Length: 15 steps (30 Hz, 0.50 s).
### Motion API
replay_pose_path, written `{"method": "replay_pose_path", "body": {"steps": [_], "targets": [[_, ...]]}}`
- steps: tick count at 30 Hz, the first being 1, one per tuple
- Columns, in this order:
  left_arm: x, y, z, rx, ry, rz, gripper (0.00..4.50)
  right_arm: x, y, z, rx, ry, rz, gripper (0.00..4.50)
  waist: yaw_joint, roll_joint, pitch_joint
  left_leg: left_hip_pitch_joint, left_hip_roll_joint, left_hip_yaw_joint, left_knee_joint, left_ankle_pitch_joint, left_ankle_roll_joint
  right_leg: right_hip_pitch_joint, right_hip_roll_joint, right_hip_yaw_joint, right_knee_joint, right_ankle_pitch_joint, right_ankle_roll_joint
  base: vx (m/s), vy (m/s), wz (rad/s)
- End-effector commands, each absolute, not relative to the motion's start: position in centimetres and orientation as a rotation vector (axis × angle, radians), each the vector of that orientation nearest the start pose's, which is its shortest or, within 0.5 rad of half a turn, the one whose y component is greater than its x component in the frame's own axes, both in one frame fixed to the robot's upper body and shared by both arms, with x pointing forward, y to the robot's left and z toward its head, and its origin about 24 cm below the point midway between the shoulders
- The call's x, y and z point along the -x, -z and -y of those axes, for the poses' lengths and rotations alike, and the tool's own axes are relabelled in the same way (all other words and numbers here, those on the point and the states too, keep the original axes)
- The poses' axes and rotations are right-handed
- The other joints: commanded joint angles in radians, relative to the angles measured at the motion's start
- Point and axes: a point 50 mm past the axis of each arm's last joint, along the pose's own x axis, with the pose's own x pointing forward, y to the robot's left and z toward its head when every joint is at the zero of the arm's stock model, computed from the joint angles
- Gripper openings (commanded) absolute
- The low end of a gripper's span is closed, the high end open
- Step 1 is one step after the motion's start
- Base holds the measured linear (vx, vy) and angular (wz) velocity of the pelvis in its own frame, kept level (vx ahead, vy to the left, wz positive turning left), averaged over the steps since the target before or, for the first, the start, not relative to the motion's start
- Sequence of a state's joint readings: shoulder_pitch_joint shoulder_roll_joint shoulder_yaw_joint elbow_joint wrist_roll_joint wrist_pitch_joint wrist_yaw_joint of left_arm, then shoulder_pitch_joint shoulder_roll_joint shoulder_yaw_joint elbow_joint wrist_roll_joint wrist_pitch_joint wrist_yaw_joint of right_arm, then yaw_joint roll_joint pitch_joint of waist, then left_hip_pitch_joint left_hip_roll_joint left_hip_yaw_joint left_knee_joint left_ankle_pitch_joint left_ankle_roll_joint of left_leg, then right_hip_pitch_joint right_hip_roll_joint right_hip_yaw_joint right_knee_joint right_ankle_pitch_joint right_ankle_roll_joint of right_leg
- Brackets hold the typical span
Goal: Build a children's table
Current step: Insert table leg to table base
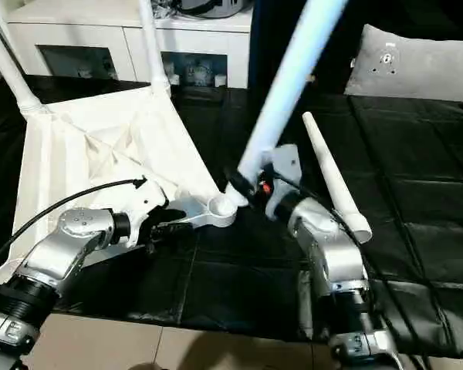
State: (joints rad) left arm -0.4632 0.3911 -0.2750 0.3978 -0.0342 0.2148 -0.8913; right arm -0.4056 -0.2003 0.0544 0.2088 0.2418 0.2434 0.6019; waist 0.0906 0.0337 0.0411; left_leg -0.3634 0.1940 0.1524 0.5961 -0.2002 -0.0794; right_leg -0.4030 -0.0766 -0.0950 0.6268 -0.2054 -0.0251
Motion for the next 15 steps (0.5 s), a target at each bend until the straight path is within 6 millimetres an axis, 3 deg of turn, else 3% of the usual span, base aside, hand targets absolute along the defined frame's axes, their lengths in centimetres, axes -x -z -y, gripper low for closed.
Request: {"method": "replay_pose_path", "body": {"steps": [1,8,14,15], "targets": [[-30.5,-3.5,-14.8,-0.434,1.033,-0.468,0.92,-31.8,-9.6,11.8,0.0,-0.786,-0.056,1.91,0.005,-0.009,-0.062,-0.003,0.028,-0.001,-0.064,-0.076,0.042,0.07,-0.069,0.059,-0.068,-0.06,-0.184,0.0,0.0,0.0],[-30.6,-3.7,-14.8,-0.465,1.045,-0.468,0.41,-31.8,-9.5,11.0,0.036,-0.862,-0.112,1.91,0.004,-0.01,-0.058,0.0,0.028,0.001,-0.067,-0.102,0.03,0.067,-0.069,0.06,-0.076,-0.138,-0.165,0.0,0.0,0.0],[-30.6,-3.7,-14.7,-0.505,1.068,-0.473,0.01,-31.6,-9.2,10.7,0.057,-0.909,-0.168,1.91,0.004,-0.011,-0.06,-0.002,0.028,0.0,-0.066,-0.087,0.03,0.069,-0.069,0.06,-0.072,-0.099,-0.17,0.0,0.0,0.0],[-30.6,-3.6,-14.7,-0.516,1.074,-0.476,0.01,-31.6,-9.2,10.7,0.063,-0.913,-0.175,1.91,0.004,-0.003,-0.06,-0.001,0.027,0.0,-0.065,-0.087,0.028,0.068,-0.069,0.061,-0.071,-0.096,-0.172,0.0,0.0,0.0]]}}
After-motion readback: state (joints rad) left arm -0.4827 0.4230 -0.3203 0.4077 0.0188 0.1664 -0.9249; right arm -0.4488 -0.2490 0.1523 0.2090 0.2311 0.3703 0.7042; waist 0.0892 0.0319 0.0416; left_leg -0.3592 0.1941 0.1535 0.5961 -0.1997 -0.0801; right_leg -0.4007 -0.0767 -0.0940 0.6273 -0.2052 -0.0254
